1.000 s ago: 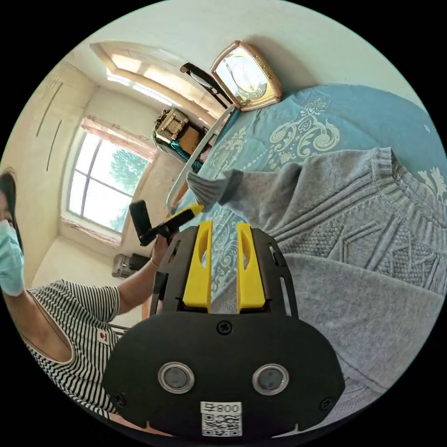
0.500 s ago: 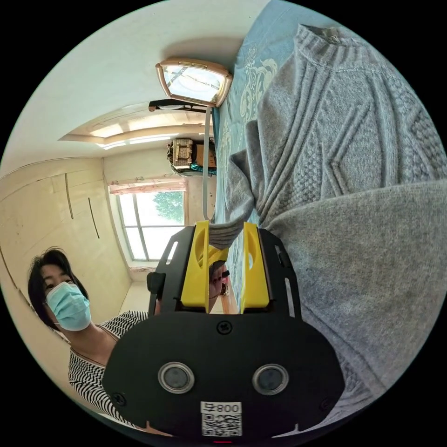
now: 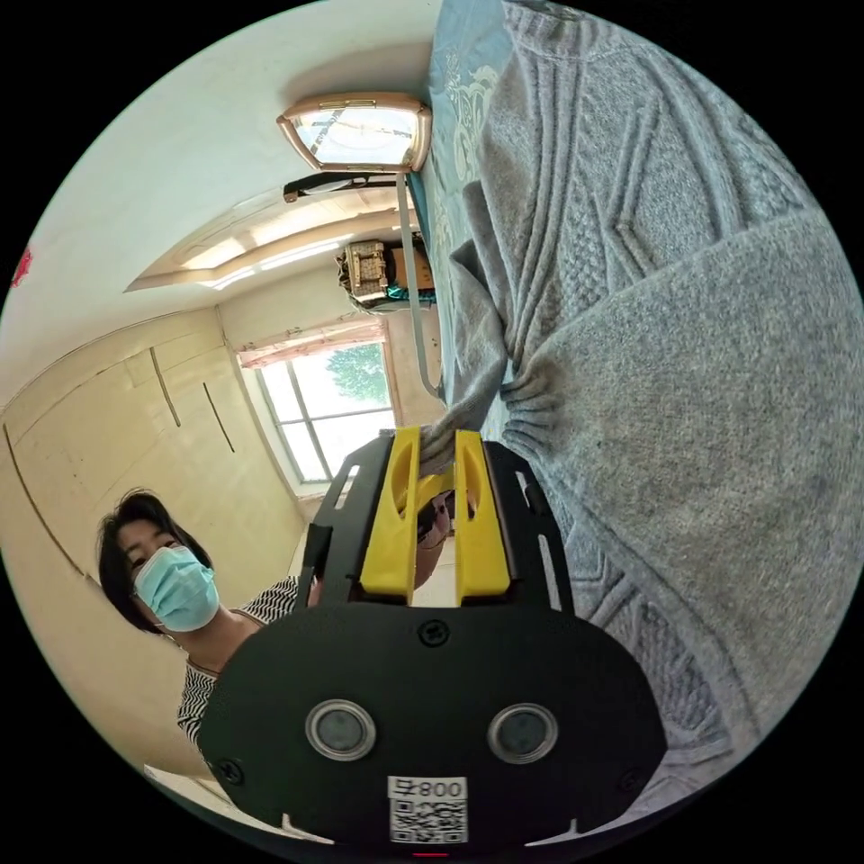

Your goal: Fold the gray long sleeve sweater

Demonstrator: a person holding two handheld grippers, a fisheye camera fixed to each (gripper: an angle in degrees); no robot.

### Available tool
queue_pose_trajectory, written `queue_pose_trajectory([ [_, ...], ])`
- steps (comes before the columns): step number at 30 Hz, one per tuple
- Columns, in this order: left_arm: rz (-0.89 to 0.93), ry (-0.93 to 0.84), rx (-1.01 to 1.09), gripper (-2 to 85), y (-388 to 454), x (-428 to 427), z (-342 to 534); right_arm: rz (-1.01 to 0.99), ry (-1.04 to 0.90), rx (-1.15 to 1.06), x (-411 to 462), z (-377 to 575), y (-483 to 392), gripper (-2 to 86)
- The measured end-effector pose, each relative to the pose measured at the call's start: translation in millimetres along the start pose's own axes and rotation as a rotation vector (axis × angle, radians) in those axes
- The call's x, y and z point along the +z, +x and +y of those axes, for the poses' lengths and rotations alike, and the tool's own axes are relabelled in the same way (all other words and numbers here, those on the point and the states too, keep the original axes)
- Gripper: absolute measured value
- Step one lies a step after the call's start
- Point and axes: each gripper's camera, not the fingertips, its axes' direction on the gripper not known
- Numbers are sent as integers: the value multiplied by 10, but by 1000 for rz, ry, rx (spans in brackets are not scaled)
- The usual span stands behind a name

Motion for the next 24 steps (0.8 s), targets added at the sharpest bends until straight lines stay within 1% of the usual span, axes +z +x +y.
queue_pose_trajectory([
  [3,13,28,-7,13,54,-180,-190,-25,8,-36,-125,72,-58,19],
  [6,18,81,-31,12,90,-385,-473,4,12,-116,-326,184,-312,16],
  [9,17,176,-57,12,134,-635,-816,38,25,-220,-620,356,-708,14],
  [11,45,257,-82,12,179,-813,-1097,81,30,-296,-861,534,-1068,14],
  [14,86,307,-82,12,317,-900,-1438,178,31,-354,-1162,771,-1386,13],
  [18,164,303,-72,12,522,-797,-1777,306,60,-320,-1549,1057,-1401,13],
  [20,222,264,-67,12,658,-637,-1968,359,86,-258,-1784,1233,-1207,13],
  [24,301,213,-65,11,820,-403,-2207,361,112,-159,-2057,1426,-805,13],
])
